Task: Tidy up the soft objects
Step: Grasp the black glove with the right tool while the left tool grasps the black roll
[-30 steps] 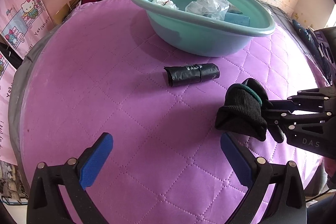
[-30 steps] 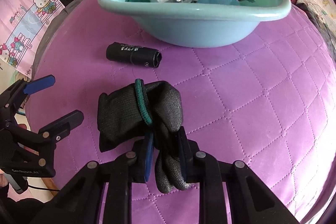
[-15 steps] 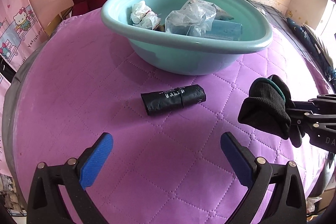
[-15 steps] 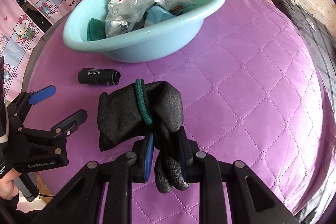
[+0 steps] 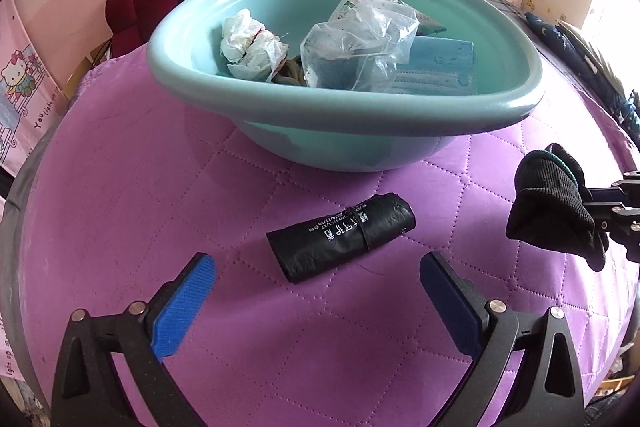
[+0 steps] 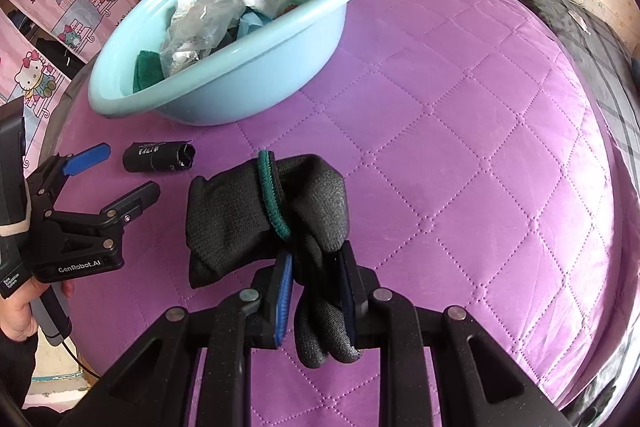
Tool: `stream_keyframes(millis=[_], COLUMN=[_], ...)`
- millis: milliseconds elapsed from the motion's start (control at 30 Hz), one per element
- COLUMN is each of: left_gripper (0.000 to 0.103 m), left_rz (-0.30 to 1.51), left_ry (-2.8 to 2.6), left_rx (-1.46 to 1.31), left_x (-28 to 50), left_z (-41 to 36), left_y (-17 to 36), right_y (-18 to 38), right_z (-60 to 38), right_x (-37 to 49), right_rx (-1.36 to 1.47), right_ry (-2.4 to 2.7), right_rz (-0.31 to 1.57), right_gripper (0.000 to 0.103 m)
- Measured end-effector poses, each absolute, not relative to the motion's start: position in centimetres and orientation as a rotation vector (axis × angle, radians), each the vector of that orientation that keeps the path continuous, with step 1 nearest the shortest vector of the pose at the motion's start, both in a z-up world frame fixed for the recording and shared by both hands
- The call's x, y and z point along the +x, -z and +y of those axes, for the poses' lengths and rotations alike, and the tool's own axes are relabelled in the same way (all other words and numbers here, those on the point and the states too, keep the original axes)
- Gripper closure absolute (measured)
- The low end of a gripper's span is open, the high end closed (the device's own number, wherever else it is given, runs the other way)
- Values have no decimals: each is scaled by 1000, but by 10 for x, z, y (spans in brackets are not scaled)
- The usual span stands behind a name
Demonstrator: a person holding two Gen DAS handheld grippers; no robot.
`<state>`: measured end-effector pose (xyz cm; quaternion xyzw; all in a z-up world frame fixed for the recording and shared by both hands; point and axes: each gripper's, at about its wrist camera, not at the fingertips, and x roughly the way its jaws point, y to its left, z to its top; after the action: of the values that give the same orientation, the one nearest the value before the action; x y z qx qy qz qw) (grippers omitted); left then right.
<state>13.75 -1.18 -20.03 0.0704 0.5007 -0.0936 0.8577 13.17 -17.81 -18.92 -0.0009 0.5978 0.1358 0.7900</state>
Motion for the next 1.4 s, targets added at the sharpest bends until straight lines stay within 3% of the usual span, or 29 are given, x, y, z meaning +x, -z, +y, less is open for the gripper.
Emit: stream_keyframes(millis=[367,467,567,667,700,733,833,1000,1400], left_gripper=[0,5,17,38,56,67,77,82,83], left_rz=[997,999,994,1004,1010,1015,1037,1069,1124], left_ry=[382,408,432,428,432,435,435,482,489], left_rx=[305,326,350,368,366,362,362,339,237], left_x=[148,151,153,157,158,158,162,152,119], left_z=[-27,-32,-35,-39,-39,-40,-39,-46,-56], left_y=[203,207,208,211,211,212,216,226,210], right_y=[193,195,195,195,194,194,194,191,176], right_z=[-181,-180,-180,-179,-179,-179,-178,-179,-178], right_x=[137,137,137,137,136,136,135,130,107], right_rx=[7,7,11,17,16,17,20,21,25], right_ry=[-289,-286,-282,-281,-281,-282,-285,-288,-286], right_rz=[1292,1294,1294,1293,1292,1290,1285,1279,1260], right_gripper=[81,81,81,81,81,81,81,81,81])
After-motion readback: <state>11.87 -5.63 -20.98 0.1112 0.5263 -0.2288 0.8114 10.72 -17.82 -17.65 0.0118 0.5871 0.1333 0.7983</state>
